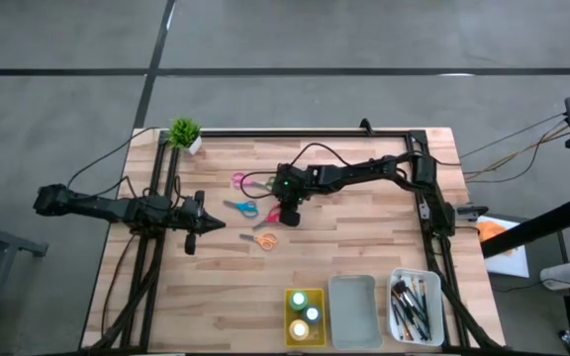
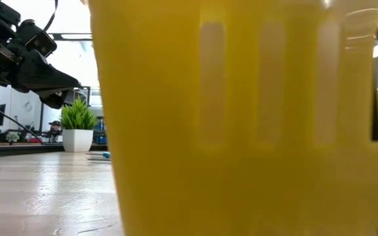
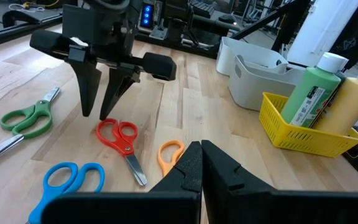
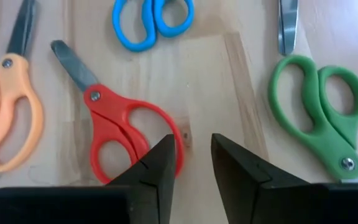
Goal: Pick & Place Paint Supplies
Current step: Put the red scissors into the gray bin
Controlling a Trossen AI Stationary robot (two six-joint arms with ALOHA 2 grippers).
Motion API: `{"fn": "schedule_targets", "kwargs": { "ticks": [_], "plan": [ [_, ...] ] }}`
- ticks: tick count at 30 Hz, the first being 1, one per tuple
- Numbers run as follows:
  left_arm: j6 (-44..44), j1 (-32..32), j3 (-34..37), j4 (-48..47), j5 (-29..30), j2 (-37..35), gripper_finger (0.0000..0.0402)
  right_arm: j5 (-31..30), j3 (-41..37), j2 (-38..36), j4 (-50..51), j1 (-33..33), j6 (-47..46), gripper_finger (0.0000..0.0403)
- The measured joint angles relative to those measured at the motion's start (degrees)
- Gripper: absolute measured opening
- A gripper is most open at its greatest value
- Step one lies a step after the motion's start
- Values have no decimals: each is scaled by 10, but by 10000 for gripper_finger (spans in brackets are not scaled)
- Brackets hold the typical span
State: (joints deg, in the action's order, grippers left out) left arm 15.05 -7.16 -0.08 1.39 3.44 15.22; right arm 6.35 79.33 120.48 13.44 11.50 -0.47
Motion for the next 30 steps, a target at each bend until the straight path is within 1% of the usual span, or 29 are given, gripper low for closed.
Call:
{"fn": "schedule_targets", "kwargs": {
  "ticks": [7, 14, 22, 24, 29, 30],
  "plan": [
    [0, 0, 0, 0, 0, 0, 0, 0, 0, -1, -6, -11, 8, 104],
    [0, 0, 0, 0, 0, 0, 0, -34, 0, 19, -10, -17, 21, 104],
    [0, 0, 0, 0, 0, 0, 0, -49, 1, 27, -12, -18, 19, 100],
    [0, 0, 0, 0, 0, 0, 0, -50, 1, 28, -11, -18, 19, 87],
    [0, 0, 0, 0, 0, 0, 0, -66, 1, 28, -9, -19, 20, 24],
    [0, 0, 0, 0, 0, 0, 0, -66, 1, 28, -9, -19, 20, 17]
  ]
}}
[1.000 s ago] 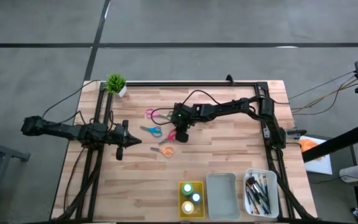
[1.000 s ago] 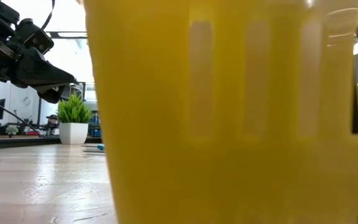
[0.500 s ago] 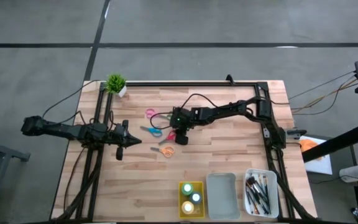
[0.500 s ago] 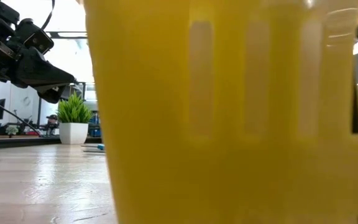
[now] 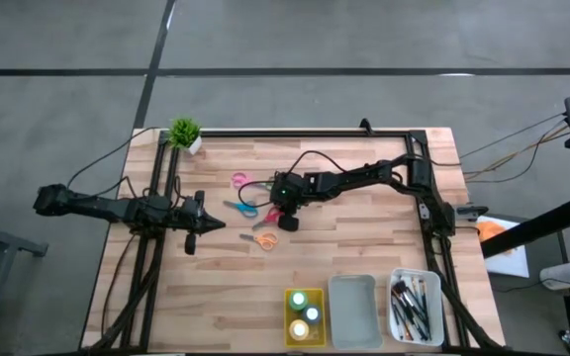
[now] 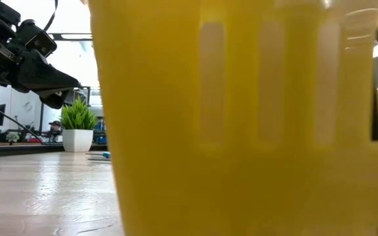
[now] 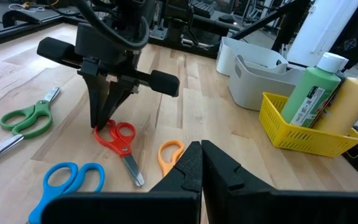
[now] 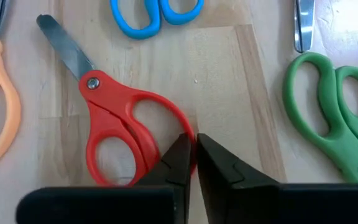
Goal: Pick & Place Paint Supplies
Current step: Put the red scissors into the gray bin
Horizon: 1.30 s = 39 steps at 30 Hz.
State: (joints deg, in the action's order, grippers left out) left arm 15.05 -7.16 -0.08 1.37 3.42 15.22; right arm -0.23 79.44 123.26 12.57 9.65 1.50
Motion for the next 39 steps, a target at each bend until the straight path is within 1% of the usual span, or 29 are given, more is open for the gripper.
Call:
{"fn": "schedule_targets", "kwargs": {
  "ticks": [16, 20, 24, 28, 33, 39],
  "plan": [
    [0, 0, 0, 0, 0, 0, 0, -5, 8, -3, 6, 0, -15, 12],
    [0, 0, 0, 0, 0, 0, 0, -29, 7, -16, 7, -1, -13, 12],
    [0, 0, 0, 0, 0, 0, 0, -47, 8, -40, 6, -2, -1, 11],
    [0, 0, 0, 0, 0, 0, 0, -47, 8, -67, 11, -3, 7, 11],
    [0, 0, 0, 0, 0, 0, 0, -45, 6, -128, 12, -5, 21, 11],
    [0, 0, 0, 0, 0, 0, 0, -43, 3, -215, 66, -28, 61, 11]
  ]
}}
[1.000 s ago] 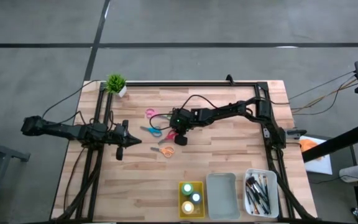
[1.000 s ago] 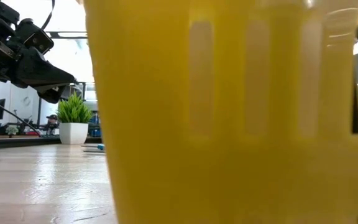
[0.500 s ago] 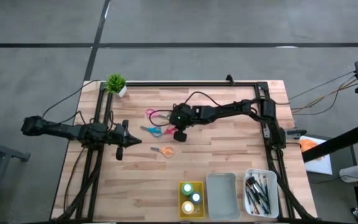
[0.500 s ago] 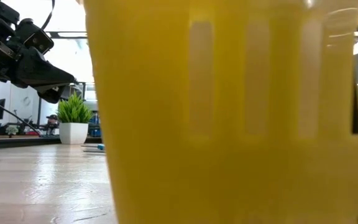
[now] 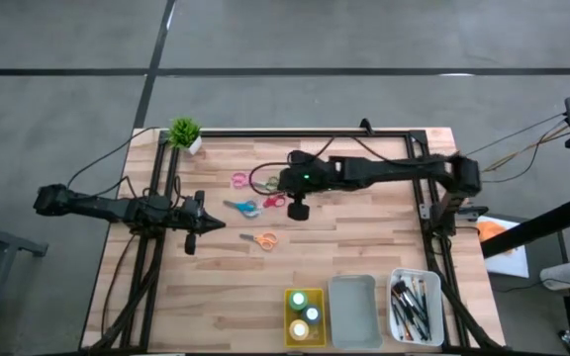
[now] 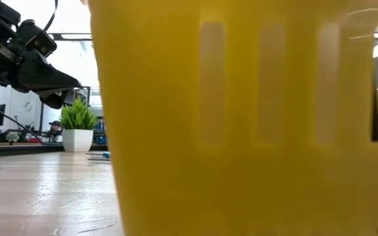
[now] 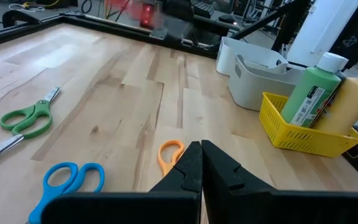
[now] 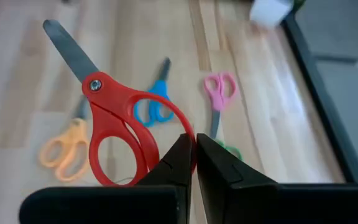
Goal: Pick & Place Paint Supplies
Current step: Put the red scissors into the gray bin
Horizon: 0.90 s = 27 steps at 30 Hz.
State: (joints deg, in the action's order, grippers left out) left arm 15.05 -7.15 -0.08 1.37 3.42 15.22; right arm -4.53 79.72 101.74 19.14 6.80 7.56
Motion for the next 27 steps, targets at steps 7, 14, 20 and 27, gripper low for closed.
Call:
{"fn": "schedule_targets", "kwargs": {
  "ticks": [7, 14, 20, 27],
  "plan": [
    [0, 0, 0, 0, 0, 0, 0, 0, -2, -107, 90, -43, 38, 11],
    [0, 0, 0, 0, 0, 0, 0, 0, -7, -185, 188, -96, 13, 11],
    [0, 0, 0, 0, 0, 0, 0, -5, -7, -241, 280, -143, -31, 11],
    [0, 0, 0, 0, 0, 0, 0, -34, -7, -268, 399, -209, -42, 11]
  ]
}}
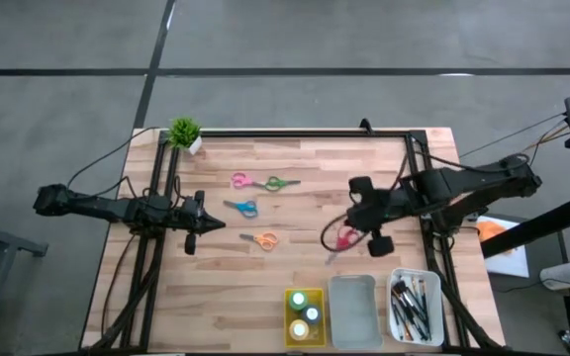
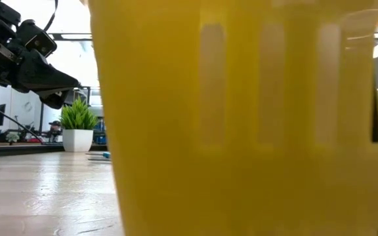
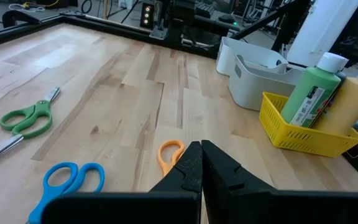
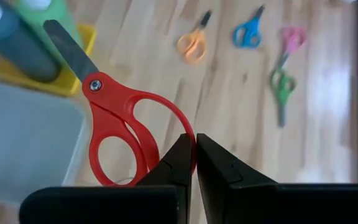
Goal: Pick & Place Paint Supplies
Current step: Put the red scissors into the gray bin
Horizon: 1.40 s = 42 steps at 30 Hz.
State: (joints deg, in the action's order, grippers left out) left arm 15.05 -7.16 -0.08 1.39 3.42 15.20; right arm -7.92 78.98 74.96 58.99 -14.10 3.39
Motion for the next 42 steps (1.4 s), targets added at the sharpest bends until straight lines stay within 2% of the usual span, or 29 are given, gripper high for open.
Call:
{"fn": "schedule_targets", "kwargs": {
  "ticks": [10, 15, 22, 27, 42],
  "plan": [
    [0, 0, 0, 0, 0, 0, 0, 5, 0, 46, 56, -77, -96, 11],
    [0, 0, 0, 0, 0, 0, 0, 47, 0, 81, 56, -108, -131, 11],
    [0, 0, 0, 0, 0, 0, 0, 82, 0, 132, 56, -143, -140, 11],
    [0, 0, 0, 0, 0, 0, 0, 86, 0, 173, 56, -168, -153, 11],
    [0, 0, 0, 0, 0, 0, 0, 94, 0, 289, 20, -185, -189, 11]
  ]
}}
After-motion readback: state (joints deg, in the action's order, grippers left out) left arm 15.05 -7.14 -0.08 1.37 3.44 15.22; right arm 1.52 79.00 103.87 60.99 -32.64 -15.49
